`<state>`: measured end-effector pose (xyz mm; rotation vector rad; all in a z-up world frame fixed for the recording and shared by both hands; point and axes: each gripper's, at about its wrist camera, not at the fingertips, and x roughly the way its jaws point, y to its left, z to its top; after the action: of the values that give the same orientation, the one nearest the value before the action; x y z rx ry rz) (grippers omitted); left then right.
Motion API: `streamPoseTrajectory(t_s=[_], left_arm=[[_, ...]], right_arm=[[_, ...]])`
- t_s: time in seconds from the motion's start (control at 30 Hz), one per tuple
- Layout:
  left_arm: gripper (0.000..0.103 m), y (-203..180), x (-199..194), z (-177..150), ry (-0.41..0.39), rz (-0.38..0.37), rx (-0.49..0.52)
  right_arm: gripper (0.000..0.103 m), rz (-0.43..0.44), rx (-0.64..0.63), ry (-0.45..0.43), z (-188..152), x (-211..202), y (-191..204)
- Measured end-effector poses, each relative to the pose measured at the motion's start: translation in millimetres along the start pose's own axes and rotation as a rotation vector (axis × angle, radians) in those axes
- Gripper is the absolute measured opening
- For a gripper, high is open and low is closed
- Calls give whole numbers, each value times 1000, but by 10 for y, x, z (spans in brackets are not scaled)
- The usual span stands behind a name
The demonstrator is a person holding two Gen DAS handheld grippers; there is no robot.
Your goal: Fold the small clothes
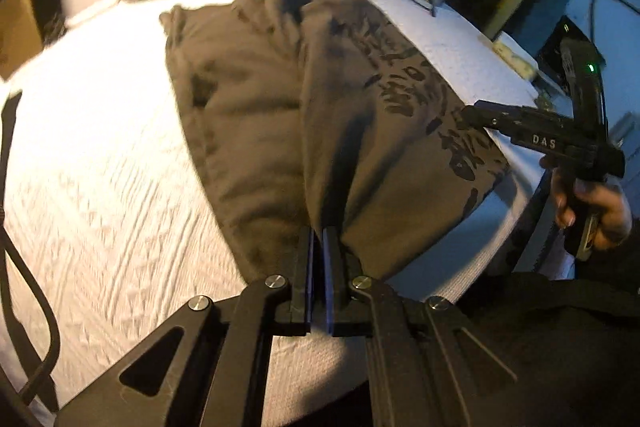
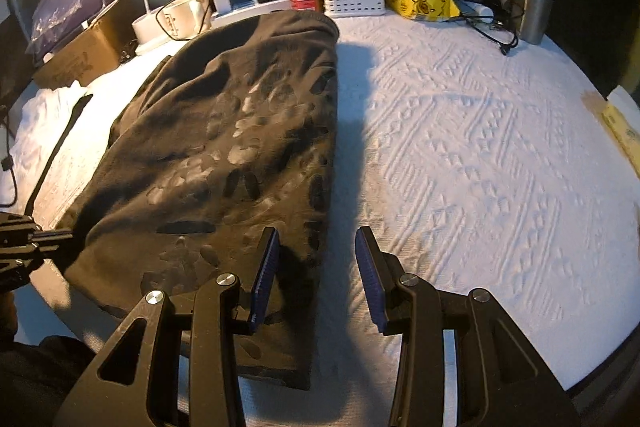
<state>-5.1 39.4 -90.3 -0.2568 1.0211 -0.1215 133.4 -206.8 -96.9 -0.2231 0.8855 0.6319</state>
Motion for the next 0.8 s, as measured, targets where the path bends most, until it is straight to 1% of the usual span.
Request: streamPoseTrajectory(t_s=[0.03,0.07,0.2,0.23,0.27,0.3,0.33,0.37,0.43,0.63,0.8], left_arm=[[4,26,-23,8,-2,-11,-19],[4,51,-52,30,-5,-6,-31],[5,105,-153,120,-38,29,-54],[14,123,-172,163,-49,40,-62],[32,136,-184,204,-60,55,-67],[42,150,-190,235,-72,70,-71],[57,169,-190,264,-86,79,-75],[60,176,-194,312,-102,86,-78],[60,175,-178,405,-110,83,-75],[60,188,-58,698,-119,125,-45],[60,244,7,932,-137,123,-27]], right_arm=[[42,4,-3,0,10,8,10],[42,7,-5,0,26,19,15],[42,21,-14,0,105,57,27],[42,25,-16,-2,137,63,27],[42,28,-17,-5,164,66,28],[42,31,-18,-7,190,68,23],[42,35,-19,-9,220,73,19],[42,37,-21,-12,254,79,16],[42,42,-24,-16,329,100,4],[42,54,-25,-21,507,168,-43],[42,56,-12,-17,645,265,-131]])
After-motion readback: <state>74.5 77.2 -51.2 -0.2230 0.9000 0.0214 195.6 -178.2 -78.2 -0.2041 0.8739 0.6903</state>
